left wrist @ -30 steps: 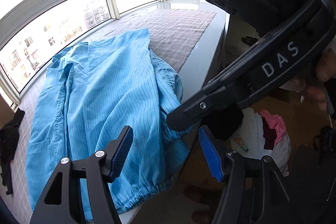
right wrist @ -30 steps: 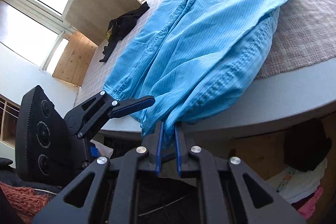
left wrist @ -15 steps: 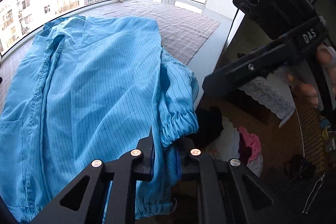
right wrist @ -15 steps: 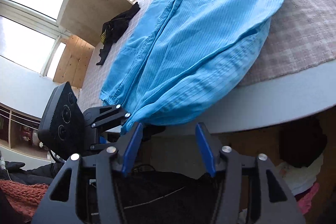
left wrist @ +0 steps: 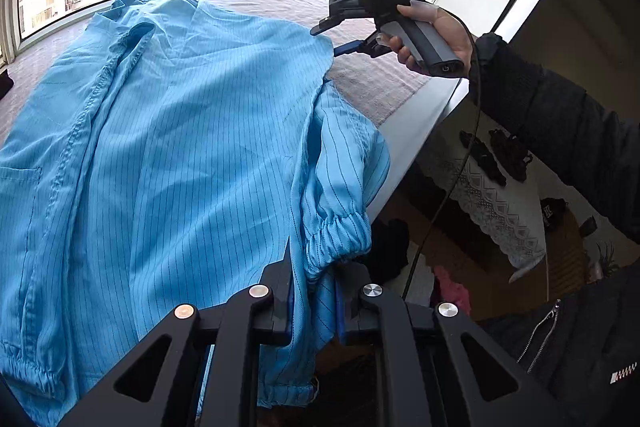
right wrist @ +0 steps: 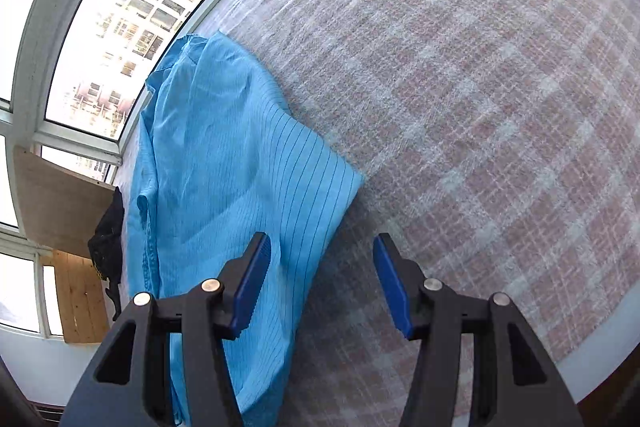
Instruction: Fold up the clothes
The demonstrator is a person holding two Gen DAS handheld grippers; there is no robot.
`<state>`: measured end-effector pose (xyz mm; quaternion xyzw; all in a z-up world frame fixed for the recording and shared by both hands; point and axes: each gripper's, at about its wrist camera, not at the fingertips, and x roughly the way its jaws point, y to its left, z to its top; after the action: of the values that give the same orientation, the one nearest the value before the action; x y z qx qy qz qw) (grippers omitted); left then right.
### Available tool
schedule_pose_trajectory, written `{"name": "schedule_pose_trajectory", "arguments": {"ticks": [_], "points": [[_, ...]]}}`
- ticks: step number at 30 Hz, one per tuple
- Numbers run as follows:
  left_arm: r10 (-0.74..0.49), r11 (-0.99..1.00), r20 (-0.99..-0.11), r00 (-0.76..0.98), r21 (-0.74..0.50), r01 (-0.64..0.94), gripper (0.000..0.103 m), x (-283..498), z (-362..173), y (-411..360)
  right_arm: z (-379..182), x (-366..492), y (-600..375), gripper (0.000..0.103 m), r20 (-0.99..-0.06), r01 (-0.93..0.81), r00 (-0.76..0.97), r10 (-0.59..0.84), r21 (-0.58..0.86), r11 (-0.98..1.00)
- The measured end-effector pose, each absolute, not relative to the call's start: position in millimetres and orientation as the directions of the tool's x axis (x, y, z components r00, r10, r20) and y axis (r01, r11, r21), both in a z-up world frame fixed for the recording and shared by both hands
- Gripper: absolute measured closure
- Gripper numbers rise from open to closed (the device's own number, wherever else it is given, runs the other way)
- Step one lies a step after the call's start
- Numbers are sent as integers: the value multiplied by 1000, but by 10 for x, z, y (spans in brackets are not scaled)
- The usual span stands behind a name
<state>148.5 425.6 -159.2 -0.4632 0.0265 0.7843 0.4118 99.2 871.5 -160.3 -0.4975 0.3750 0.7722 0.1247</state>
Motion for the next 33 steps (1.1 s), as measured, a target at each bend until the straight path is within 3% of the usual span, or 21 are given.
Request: {"name": "schedule_pose_trajectory", "arguments": {"ticks": [4,6,7,12,18,26,29,31,33], "points": [[613,-678,-751,-245,-341,-651,90,1451,-1588,4237,-1645,722,8599,51,-885,-505,-425,-192,407,-761],[614,-684,-749,-249,-347,-642,90,1428,-1578,4212,-1677,636,8538,78,-876,-466,-418,-240,433,-772],[616,-686,-746,-254,-349,-638,90,1420,-1567,4194,-1667,603,8510,97,-877,-453,-415,-243,431,-781],[649,-690,-716,-256,-412,-595,90,1376,-1574,4073,-1379,426,8411,98,-858,-404,-459,-232,433,-806],[680,-697,-683,-267,-490,-524,90,1411,-1649,3816,-864,-178,7810,98,-867,-229,-442,-232,359,-905],[695,-711,-611,-379,-662,-237,90,1286,-1858,2917,-927,-1313,6628,97,-912,-50,-340,-229,261,-964],[702,-681,-598,-387,-723,-117,90,1175,-2030,2650,-1023,-1613,6321,86,-953,-17,-257,-161,171,-985],[704,-680,-603,-376,-725,-112,90,1157,-2067,2656,-878,-1615,6281,84,-946,10,-276,-168,172,-985],[706,-679,-607,-365,-727,-106,90,1139,-2104,2662,-667,-1556,6291,73,-927,39,-319,-196,193,-980]]}}
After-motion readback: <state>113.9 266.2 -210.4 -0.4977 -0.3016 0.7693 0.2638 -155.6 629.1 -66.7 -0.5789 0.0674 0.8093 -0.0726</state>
